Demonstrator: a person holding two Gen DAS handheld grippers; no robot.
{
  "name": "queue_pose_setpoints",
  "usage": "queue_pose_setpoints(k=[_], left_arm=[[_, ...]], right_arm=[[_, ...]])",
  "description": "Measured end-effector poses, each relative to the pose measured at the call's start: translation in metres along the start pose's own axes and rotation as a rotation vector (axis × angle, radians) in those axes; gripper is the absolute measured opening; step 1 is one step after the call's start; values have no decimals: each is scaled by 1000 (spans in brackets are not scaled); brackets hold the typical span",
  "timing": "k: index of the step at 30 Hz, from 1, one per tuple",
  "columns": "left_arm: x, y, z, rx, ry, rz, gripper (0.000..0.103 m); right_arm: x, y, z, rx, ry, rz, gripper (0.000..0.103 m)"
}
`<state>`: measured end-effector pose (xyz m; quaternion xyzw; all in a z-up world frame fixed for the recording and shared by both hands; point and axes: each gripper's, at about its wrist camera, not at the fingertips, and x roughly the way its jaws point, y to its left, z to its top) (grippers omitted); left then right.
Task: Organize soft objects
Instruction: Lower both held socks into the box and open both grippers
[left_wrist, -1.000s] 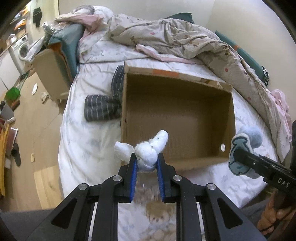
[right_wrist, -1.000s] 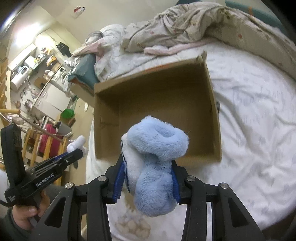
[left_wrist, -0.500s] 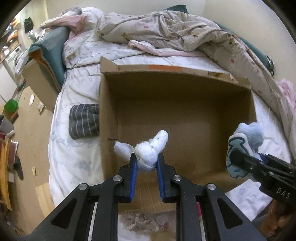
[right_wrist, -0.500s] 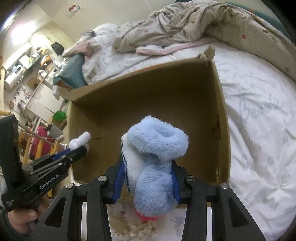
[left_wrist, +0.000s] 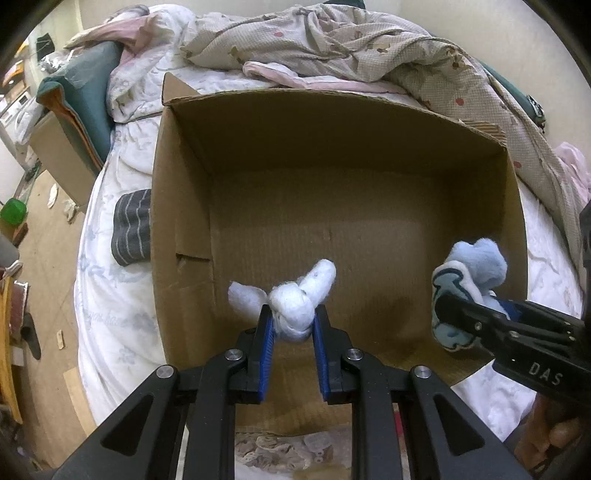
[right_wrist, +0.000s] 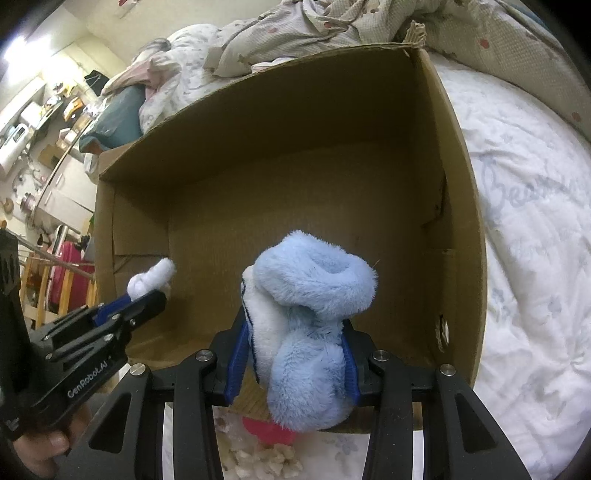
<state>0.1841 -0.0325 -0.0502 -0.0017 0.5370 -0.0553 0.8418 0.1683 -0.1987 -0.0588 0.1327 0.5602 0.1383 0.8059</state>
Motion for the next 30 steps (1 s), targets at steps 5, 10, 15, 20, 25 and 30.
queue_pose_setpoints(k=[5, 10, 15, 20, 25, 30], left_arm=[[1, 1, 0, -1, 3, 2, 18], [1, 1, -1, 2, 11, -6, 19], [0, 1, 0, 2, 17, -21, 21], [0, 0, -1, 10, 11, -1, 28], [-4, 0, -1, 8, -10, 1, 54], [-7, 0, 1, 9, -22, 8, 60]], right_arm=[[5, 0, 2, 4, 12, 5, 46], [10, 2, 1, 1, 26, 6, 47], [11, 5, 0, -8, 26, 3, 48], [13, 4, 1, -5, 28, -3, 48], [11, 2, 2, 6, 18, -3, 49], [7, 0, 3, 12, -1, 2, 51]])
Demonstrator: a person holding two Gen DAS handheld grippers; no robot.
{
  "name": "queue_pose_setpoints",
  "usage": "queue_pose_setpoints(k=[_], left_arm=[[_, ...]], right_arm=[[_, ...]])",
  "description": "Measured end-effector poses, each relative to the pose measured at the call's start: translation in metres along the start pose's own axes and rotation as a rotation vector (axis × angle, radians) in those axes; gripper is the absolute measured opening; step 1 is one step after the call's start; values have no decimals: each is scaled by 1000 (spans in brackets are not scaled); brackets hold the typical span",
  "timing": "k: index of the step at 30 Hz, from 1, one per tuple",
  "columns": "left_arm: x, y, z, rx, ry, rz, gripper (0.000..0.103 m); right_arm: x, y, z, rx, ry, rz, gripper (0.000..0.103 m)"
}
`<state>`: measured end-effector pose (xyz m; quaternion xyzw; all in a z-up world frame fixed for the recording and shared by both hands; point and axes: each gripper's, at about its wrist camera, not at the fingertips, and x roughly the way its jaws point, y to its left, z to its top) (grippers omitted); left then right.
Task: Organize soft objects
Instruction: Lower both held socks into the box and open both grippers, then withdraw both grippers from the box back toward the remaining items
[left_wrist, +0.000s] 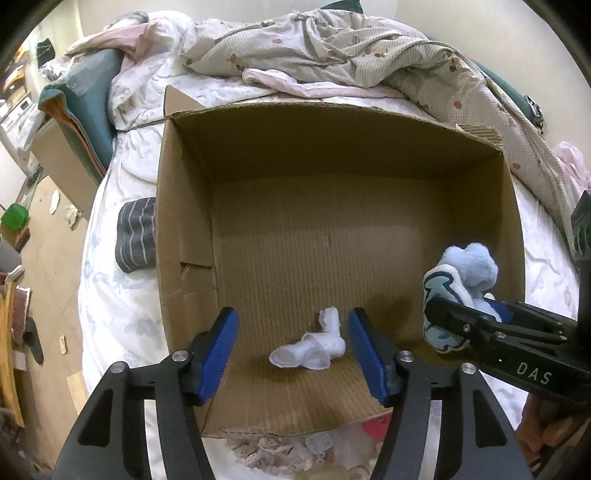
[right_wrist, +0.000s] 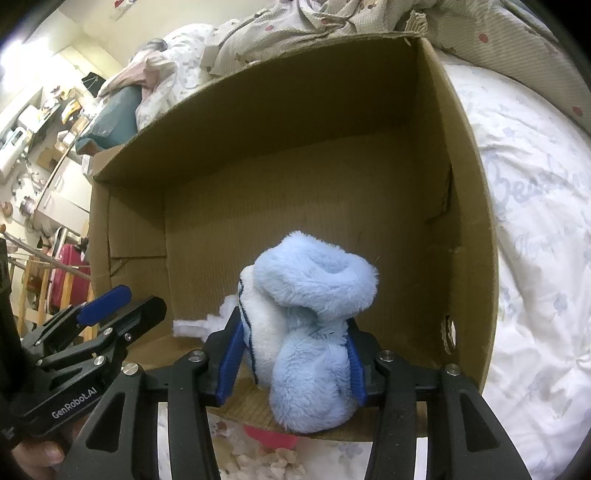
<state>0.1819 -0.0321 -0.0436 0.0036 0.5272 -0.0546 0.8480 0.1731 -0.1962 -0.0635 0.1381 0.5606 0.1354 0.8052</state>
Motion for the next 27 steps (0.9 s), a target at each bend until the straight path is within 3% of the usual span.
queue_pose_setpoints(k=[4, 13, 27], left_arm=[[-2, 2, 1, -11, -6, -3, 63], [-11, 5, 2, -31, -33, -9, 63], [-61, 22, -10, -101, -101, -28, 65]], right_arm=[[-5, -1, 0, 6, -21, 12, 59], [-28, -5, 7, 39, -110, 54, 100], [-66, 7, -10, 7, -183, -8, 101]])
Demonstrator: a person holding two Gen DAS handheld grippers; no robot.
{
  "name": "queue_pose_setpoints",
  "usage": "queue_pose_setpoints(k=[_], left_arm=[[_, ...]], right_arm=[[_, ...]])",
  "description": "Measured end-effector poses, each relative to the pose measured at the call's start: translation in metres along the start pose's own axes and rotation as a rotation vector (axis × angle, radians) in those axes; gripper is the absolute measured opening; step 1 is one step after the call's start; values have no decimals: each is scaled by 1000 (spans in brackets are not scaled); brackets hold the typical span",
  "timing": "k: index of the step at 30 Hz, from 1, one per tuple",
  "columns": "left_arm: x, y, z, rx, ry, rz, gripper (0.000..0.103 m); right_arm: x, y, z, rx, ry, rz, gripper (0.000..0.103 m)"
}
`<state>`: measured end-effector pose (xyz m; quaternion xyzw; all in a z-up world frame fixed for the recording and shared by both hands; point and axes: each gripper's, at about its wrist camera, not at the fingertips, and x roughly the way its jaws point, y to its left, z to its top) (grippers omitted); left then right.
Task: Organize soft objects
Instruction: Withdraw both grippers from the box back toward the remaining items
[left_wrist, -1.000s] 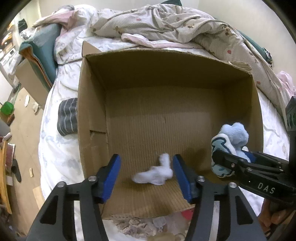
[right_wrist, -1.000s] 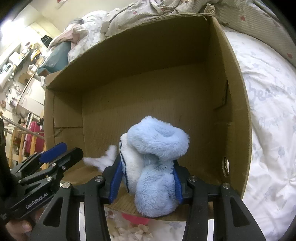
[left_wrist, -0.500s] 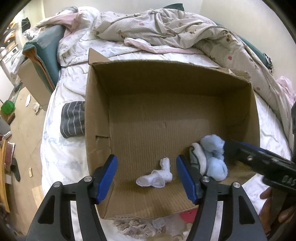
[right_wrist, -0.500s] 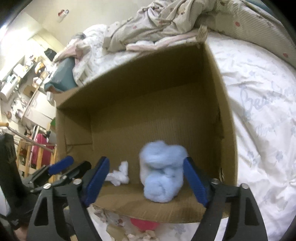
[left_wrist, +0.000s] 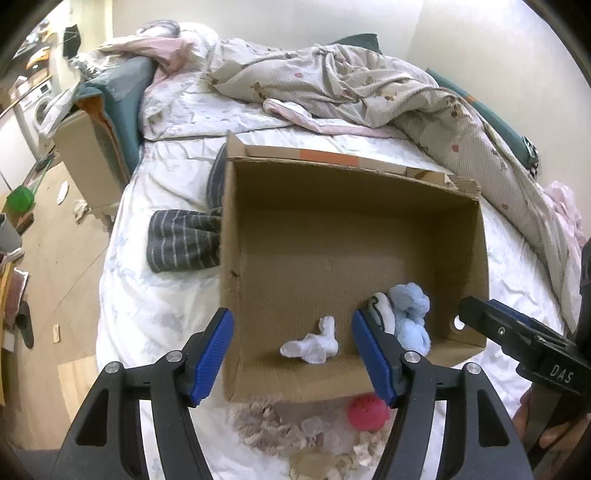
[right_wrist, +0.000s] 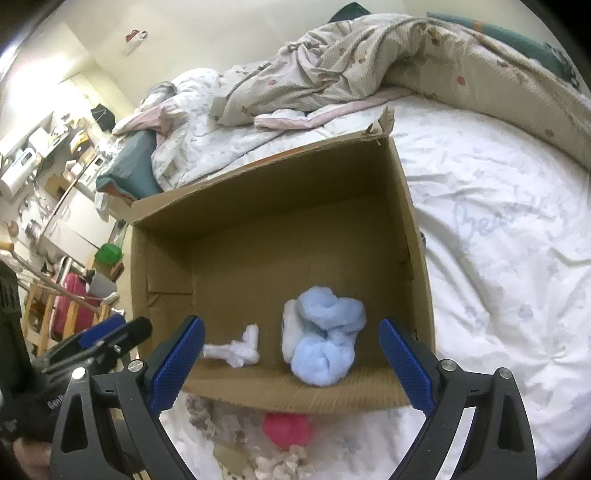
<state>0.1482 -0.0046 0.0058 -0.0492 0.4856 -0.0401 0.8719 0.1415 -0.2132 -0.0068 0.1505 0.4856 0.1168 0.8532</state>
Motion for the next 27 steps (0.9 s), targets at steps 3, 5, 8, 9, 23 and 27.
queue_pose_setpoints(k=[3, 5, 8, 9, 23, 27], left_arm=[[-11, 4, -7, -1, -7, 15, 65], [-17, 8, -14, -4, -8, 29, 66], [-23, 15, -25, -21, 3, 39, 66], [-25, 17, -28, -25, 6, 41, 66], [-45, 30, -77, -35, 32, 74, 66], [-44, 37, -85, -54, 49, 90, 66]], right_arm=[[-12, 3, -5, -5, -22, -12, 101], [-15, 4, -8, -3, -17, -9, 101], [-16, 3, -17, 12, 5, -4, 101], [-18, 3, -20, 16, 7, -2, 101], [-30, 6, -69, 30, 77, 30, 101], [-30, 9, -83, 40, 102, 34, 101]])
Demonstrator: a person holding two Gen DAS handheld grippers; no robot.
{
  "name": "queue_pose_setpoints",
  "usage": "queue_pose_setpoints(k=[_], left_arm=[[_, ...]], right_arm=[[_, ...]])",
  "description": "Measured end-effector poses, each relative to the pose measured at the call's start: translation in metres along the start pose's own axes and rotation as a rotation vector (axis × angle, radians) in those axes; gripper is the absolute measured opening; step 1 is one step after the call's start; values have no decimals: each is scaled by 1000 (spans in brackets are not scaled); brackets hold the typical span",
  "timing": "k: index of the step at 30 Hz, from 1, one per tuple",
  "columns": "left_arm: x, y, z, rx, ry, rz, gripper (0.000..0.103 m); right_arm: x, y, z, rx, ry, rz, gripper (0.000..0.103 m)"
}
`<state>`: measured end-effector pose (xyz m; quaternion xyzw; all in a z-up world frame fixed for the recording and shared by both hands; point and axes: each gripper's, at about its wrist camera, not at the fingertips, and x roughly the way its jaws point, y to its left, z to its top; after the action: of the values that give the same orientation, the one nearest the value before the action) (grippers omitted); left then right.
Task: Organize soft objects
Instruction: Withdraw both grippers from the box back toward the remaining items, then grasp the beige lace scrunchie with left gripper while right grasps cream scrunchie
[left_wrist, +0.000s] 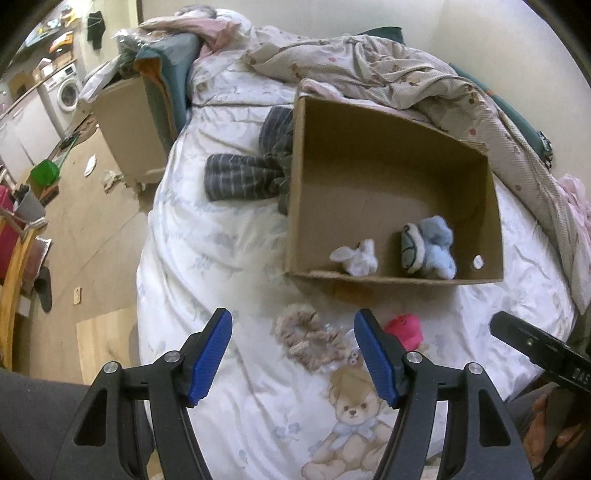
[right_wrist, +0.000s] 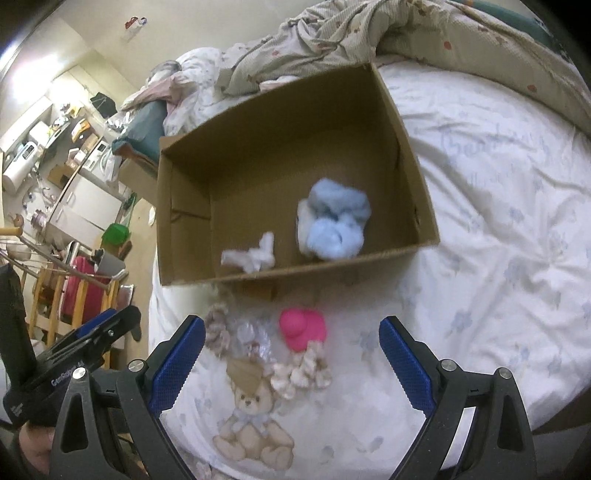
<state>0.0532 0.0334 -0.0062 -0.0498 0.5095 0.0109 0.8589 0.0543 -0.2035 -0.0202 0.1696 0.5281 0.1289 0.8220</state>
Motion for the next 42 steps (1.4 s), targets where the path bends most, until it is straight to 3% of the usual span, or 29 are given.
queue_pose_setpoints(k=[5, 10, 17, 26, 30, 36, 39, 41, 42], left_arm=[[8, 15, -7, -45, 29, 13, 66], [21, 31, -11, -82, 64, 44, 66], [48, 49, -16, -181, 163, 40, 66], [92, 23, -15, -268, 285, -115, 66], [113, 13, -14, -307, 307, -119, 66], [133, 7, -17, -287, 342, -83, 66], [133, 6, -19, -270, 336, -64, 55], [135, 3, -22, -230, 346, -31, 35], [136, 2, -24, -213, 349, -24, 33]], right_arm=[[6, -8, -10, 66, 28, 21, 101], [18, -17, -12, 87, 63, -12, 101], [33, -35, -10, 146, 108, -37, 101], [39, -31, -7, 163, 128, 6, 101], [42, -32, -7, 167, 142, 15, 101], [43, -39, -8, 196, 150, 21, 101], [42, -39, -7, 200, 150, 28, 101], [42, -37, -6, 192, 149, 29, 101], [43, -35, -6, 187, 150, 26, 101]])
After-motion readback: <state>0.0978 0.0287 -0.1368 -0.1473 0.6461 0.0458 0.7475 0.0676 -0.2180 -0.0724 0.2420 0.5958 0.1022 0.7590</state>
